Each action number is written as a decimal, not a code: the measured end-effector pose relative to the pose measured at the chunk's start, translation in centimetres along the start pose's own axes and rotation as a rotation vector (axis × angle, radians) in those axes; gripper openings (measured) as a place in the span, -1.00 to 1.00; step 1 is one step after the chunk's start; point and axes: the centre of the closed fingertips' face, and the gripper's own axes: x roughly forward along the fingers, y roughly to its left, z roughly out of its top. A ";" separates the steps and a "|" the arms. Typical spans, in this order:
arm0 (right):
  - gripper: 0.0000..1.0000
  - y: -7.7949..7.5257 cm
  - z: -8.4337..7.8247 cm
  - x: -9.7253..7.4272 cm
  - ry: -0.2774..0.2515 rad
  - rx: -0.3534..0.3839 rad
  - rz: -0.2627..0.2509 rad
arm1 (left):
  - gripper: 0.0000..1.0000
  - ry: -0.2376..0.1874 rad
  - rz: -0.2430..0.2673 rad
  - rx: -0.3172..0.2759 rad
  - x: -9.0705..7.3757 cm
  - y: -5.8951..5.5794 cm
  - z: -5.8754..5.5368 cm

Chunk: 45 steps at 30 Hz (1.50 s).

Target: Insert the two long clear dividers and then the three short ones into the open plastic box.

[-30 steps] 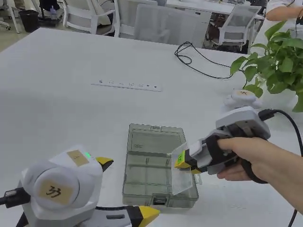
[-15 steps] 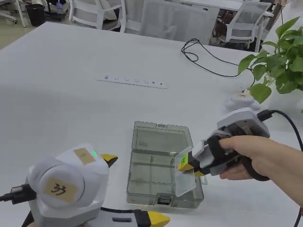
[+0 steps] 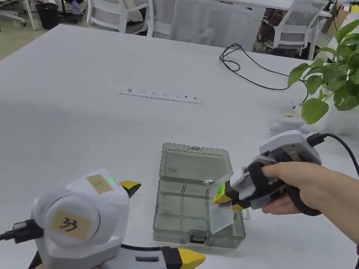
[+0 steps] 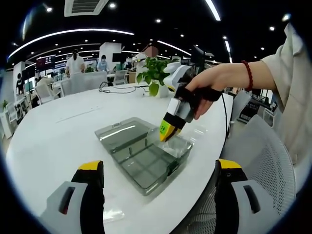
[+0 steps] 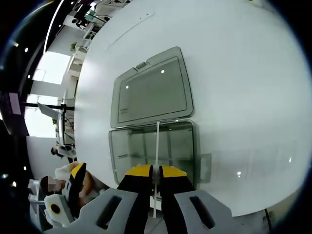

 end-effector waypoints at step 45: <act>-0.87 -0.4 -0.2 0.4 0.016 -0.070 -0.088 | 0.85 0.008 0.008 -0.012 -0.3 0.4 -0.3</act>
